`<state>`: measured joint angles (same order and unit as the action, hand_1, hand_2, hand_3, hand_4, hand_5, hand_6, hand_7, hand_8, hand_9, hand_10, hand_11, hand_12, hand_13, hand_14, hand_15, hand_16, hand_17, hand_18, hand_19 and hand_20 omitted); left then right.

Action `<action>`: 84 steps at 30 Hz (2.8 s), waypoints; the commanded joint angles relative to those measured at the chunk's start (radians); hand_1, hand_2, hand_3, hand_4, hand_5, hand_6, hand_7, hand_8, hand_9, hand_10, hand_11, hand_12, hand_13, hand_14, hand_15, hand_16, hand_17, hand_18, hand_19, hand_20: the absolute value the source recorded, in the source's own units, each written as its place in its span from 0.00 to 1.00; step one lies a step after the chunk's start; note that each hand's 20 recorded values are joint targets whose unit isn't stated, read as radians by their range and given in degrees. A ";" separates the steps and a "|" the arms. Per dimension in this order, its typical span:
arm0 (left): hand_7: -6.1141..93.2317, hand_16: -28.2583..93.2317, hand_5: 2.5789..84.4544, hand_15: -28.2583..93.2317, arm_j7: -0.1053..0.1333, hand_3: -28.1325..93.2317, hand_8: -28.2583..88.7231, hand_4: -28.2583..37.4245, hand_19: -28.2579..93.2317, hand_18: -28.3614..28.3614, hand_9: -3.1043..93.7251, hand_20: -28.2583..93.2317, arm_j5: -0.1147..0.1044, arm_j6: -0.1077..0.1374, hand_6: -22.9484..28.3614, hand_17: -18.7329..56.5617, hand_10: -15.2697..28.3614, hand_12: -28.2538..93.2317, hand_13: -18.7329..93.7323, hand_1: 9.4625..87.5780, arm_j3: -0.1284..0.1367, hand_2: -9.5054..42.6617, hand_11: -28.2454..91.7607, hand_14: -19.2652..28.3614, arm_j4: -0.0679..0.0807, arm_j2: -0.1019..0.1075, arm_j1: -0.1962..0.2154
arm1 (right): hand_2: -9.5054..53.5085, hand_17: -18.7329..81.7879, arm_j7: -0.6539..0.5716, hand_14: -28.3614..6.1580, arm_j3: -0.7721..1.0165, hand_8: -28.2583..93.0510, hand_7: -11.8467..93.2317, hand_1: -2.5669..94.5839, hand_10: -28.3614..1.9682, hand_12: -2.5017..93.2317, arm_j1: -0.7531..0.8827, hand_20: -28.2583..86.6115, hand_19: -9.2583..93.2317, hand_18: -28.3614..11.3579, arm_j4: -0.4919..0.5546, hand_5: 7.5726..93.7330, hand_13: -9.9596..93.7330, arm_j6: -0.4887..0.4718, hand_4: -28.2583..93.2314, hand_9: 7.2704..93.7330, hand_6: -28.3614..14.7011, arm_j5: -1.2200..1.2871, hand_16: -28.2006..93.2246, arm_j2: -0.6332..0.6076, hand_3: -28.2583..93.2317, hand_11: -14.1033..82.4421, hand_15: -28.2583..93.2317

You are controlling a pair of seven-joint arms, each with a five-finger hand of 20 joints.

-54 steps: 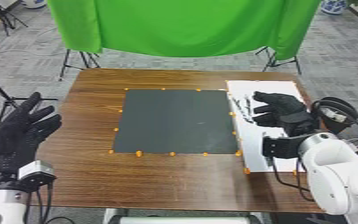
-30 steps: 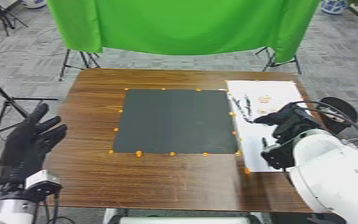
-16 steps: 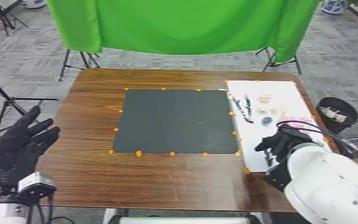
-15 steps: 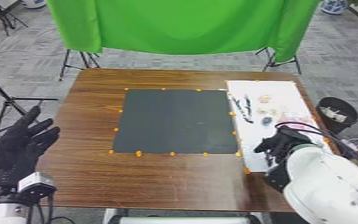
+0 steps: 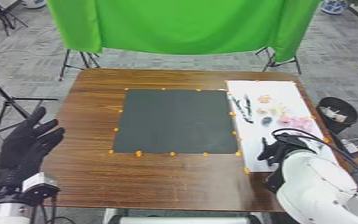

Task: Arrange flowers

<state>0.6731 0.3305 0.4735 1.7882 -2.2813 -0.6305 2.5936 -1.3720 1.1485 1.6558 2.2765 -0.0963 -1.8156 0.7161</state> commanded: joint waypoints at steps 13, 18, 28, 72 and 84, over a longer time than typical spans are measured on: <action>0.16 0.14 0.39 0.67 -0.035 0.75 0.18 0.11 0.66 0.96 0.35 0.27 0.025 -0.018 0.60 0.16 0.78 0.33 0.35 0.26 -0.033 0.30 0.46 0.94 0.005 -0.027 -0.032 | 0.10 0.83 -0.014 0.33 -0.158 0.19 0.30 0.47 0.11 0.23 -0.085 0.00 1.00 0.41 -0.094 0.73 0.82 0.057 0.09 0.77 0.28 -0.112 0.32 -0.030 0.79 0.53 0.75; 0.16 0.14 0.39 0.67 -0.031 0.75 0.18 0.11 0.65 0.96 0.35 0.27 0.024 -0.021 0.60 0.16 0.78 0.33 0.35 0.26 -0.036 0.30 0.45 0.94 0.008 -0.029 -0.031 | 0.09 0.83 -0.015 0.35 -0.171 0.19 0.32 0.49 0.15 0.23 -0.095 0.00 1.00 0.43 -0.113 0.73 0.82 0.040 0.09 0.78 0.31 -0.096 0.32 -0.022 0.80 0.54 0.75; 0.16 0.14 0.39 0.67 -0.044 0.76 0.18 0.11 0.65 0.96 0.35 0.27 0.034 -0.023 0.60 0.16 0.78 0.33 0.35 0.26 -0.036 0.30 0.46 0.94 0.006 -0.043 -0.034 | 0.03 0.82 0.004 0.43 -0.252 0.37 0.33 0.58 0.27 0.26 -0.123 0.03 1.00 0.41 -0.156 0.74 0.84 0.077 0.06 0.80 0.36 -0.124 0.34 -0.020 0.79 0.52 0.73; 0.16 0.14 0.39 0.67 -0.021 0.75 0.18 0.11 0.65 0.95 0.35 0.28 0.016 -0.025 0.60 0.16 0.78 0.32 0.35 0.26 -0.018 0.30 0.46 0.94 0.004 -0.025 -0.016 | 0.13 0.80 0.021 0.57 -0.351 0.45 0.52 0.55 0.46 0.36 -0.163 0.62 1.00 0.32 -0.155 0.73 0.88 0.261 0.10 0.83 0.52 -0.298 0.39 -0.056 0.89 0.69 0.87; 0.16 0.14 0.39 0.67 0.043 0.76 0.18 0.11 0.65 0.95 0.35 0.28 -0.030 -0.005 0.60 0.16 0.78 0.32 0.35 0.26 -0.017 0.30 0.46 0.94 0.003 0.024 0.008 | 0.14 0.80 0.038 0.56 -0.316 0.45 0.55 0.54 0.45 0.36 -0.205 0.64 1.00 0.31 -0.108 0.73 0.88 0.258 0.12 0.83 0.51 -0.313 0.39 -0.091 0.89 0.71 0.88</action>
<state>0.7193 0.2976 0.4573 1.7653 -2.2761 -0.6076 2.5891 -1.3445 0.8028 1.4753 2.1377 0.1548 -2.1057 0.6515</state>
